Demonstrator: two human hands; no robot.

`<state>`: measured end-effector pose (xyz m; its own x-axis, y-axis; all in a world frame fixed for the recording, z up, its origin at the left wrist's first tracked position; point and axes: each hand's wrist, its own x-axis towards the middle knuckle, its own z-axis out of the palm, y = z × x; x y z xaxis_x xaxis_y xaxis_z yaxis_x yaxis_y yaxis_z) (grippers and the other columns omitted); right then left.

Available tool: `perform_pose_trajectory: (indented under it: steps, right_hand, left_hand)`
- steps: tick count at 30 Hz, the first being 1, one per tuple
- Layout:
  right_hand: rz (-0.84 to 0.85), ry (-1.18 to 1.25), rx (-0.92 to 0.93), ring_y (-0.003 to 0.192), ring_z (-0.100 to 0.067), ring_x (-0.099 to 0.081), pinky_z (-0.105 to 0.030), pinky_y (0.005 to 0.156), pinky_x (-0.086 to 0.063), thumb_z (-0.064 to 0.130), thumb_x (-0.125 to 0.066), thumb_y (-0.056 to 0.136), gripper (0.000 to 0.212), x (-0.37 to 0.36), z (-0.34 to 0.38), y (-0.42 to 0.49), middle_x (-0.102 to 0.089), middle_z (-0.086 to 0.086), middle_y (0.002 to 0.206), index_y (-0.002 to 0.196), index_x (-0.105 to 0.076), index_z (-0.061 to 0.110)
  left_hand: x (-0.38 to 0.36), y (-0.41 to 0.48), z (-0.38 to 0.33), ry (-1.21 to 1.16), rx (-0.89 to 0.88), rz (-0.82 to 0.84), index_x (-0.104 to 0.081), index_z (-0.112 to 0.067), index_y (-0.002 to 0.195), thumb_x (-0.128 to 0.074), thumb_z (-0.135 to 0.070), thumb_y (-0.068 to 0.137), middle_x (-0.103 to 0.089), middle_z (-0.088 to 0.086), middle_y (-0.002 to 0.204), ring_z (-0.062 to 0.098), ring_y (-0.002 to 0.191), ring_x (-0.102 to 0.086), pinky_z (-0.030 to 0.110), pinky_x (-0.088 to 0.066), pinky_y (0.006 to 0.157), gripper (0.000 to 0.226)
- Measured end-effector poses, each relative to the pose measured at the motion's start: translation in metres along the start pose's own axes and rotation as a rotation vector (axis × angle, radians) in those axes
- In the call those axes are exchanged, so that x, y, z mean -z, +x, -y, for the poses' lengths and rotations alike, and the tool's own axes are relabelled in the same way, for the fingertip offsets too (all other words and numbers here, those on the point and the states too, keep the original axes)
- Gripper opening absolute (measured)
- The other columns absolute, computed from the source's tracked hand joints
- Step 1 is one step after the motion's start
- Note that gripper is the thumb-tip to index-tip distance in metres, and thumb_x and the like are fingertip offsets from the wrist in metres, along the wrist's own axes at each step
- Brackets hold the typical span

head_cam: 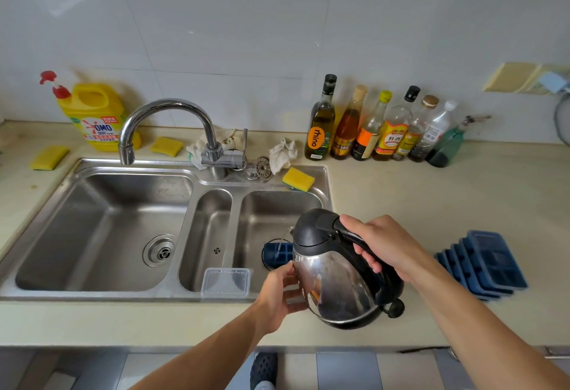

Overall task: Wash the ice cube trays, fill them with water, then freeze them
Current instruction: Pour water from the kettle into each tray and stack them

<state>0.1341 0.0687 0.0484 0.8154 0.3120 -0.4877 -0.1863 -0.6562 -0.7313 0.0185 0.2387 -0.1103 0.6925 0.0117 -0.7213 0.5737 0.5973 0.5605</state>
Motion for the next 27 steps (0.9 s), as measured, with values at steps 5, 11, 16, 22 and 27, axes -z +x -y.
perform_pose_trajectory:
  steps: [5,11,16,22,27]
  right_hand:
    - [-0.011,0.011,-0.005,0.042,-0.021,-0.045,-0.029,0.051,-0.043,0.062,-0.059,0.091,0.061,0.005,-0.002,-0.004,-0.053,-0.006,0.049,0.058,-0.062,0.011]
    - [-0.02,0.015,-0.007,0.042,-0.021,-0.046,-0.029,0.054,-0.044,0.061,-0.058,0.093,0.061,0.012,-0.005,-0.007,-0.052,-0.007,0.049,0.061,-0.063,0.009]
    - [-0.03,0.024,-0.01,0.043,-0.021,-0.046,-0.03,0.054,-0.043,0.06,-0.059,0.093,0.061,0.017,-0.008,-0.007,-0.051,-0.007,0.049,0.062,-0.062,0.008]
    - [-0.032,0.03,-0.024,0.045,-0.022,-0.046,-0.03,0.054,-0.044,0.061,-0.059,0.092,0.061,0.022,-0.01,-0.006,-0.052,-0.008,0.051,0.064,-0.064,0.008]
    - [-0.033,0.036,-0.026,0.045,-0.022,-0.047,-0.03,0.054,-0.044,0.061,-0.059,0.092,0.061,0.024,-0.009,-0.003,-0.053,-0.008,0.051,0.063,-0.064,0.008]
  left_hand:
    - [-0.005,0.003,0.002,0.024,-0.001,0.007,-0.073,-0.008,0.111,-0.044,-0.039,0.104,-0.076,0.013,0.102,0.03,0.099,-0.067,0.049,-0.053,0.098,0.043]
    - [-0.009,0.008,0.004,0.028,-0.005,0.016,-0.075,-0.011,0.105,-0.044,-0.039,0.103,-0.076,0.013,0.101,0.027,0.092,-0.069,0.045,-0.058,0.086,0.042]
    - [-0.012,0.013,0.004,0.05,0.006,0.013,-0.072,-0.008,0.114,-0.043,-0.041,0.103,-0.076,0.014,0.105,0.028,0.093,-0.07,0.045,-0.059,0.085,0.045]
    - [-0.017,0.017,0.004,0.051,0.018,0.004,-0.071,-0.009,0.117,-0.043,-0.042,0.104,-0.076,0.014,0.11,0.03,0.099,-0.071,0.045,-0.06,0.085,0.045]
    - [-0.02,0.019,0.002,0.055,0.019,-0.003,-0.071,-0.01,0.117,-0.042,-0.042,0.105,-0.076,0.014,0.11,0.033,0.104,-0.07,0.044,-0.061,0.081,0.045]
